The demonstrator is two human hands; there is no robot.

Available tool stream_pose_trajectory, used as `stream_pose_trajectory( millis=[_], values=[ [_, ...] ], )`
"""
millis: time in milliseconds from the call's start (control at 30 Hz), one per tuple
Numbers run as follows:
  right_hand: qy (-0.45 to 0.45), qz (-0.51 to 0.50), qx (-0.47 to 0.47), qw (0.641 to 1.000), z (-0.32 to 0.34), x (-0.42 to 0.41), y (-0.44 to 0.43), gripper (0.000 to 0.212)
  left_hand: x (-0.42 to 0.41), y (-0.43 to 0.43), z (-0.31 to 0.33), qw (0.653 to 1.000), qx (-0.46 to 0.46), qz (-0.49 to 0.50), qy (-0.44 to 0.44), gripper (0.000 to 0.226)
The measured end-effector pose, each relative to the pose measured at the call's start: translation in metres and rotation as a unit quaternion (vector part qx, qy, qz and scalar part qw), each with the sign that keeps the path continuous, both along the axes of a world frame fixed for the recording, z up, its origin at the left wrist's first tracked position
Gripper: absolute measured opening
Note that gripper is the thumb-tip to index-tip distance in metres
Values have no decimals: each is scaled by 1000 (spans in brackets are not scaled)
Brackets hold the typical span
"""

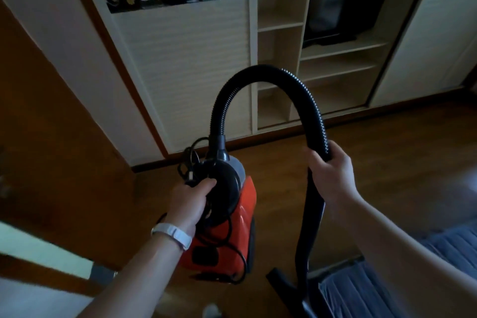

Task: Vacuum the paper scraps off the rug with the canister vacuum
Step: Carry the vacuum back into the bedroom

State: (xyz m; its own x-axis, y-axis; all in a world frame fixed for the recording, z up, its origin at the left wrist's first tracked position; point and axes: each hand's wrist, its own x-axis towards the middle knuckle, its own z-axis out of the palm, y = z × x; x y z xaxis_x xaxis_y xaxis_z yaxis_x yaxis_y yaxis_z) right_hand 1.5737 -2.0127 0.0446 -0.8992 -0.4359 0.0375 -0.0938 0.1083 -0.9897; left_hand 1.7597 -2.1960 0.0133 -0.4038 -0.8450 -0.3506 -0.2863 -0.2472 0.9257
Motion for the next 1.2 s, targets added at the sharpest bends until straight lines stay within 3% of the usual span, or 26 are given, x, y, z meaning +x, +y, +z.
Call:
stream_pose_trajectory(
  millis=[333, 567, 867, 1200],
  values=[
    [56, -159, 63, 984, -16, -133, -107, 19, -168, -143, -38, 991, 40, -129, 6, 18],
    [76, -283, 85, 952, -8, -208, -155, 12, -299, -228, -34, 968, 3, -252, 20, 20],
    [71, -369, 53, 925, -21, -304, -167, 9, -436, -256, -38, 944, 22, -328, 1, 29],
    [14, -357, 45, 933, -54, -495, -157, 8, -628, -242, -56, 938, 15, -335, -85, 33]
  ],
)
